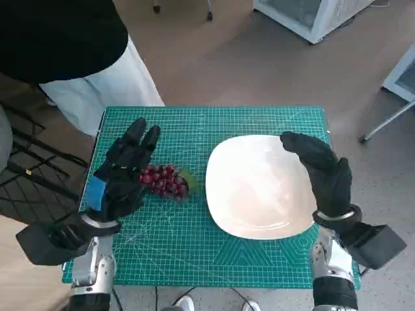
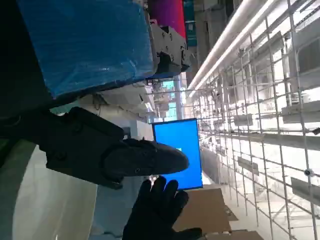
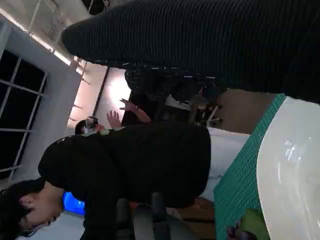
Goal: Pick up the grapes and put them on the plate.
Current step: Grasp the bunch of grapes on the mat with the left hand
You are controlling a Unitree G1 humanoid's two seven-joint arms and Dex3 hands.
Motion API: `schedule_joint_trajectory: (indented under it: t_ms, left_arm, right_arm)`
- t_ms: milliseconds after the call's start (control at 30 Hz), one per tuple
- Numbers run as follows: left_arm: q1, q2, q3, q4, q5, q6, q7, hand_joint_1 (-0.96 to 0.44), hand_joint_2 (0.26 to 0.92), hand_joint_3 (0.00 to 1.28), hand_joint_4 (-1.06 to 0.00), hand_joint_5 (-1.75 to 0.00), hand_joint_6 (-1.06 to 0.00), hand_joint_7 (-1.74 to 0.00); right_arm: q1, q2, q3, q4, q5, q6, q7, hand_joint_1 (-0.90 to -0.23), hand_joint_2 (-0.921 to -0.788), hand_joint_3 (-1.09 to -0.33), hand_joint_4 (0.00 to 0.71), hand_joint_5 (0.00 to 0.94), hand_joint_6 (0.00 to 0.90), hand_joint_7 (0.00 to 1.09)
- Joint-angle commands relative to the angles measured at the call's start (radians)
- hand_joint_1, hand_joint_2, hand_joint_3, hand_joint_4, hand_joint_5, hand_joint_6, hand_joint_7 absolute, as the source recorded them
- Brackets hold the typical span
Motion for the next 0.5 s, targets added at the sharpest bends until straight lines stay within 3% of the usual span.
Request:
schedule_joint_trajectory:
  t_ms: [33, 500]
  left_arm:
    - [-0.007, -0.005, -0.005, 0.000, -0.012, 0.011, 0.000, -0.51, 0.921, 0.30, -0.22, -0.01, -0.27, -0.04]
    - [0.003, -0.006, -0.006, -0.013, -0.010, 0.010, -0.001, -0.51, 0.921, 0.29, -0.22, 0.00, -0.27, -0.04]
  right_arm:
    - [0.018, -0.005, 0.003, -0.004, -0.008, 0.012, -0.004, -0.530, -0.921, -0.601, 0.376, 0.001, 0.285, 0.00]
    - [0.022, -0.002, 0.003, -0.009, -0.003, 0.015, -0.002, -0.529, -0.921, -0.606, 0.374, 0.000, 0.283, 0.00]
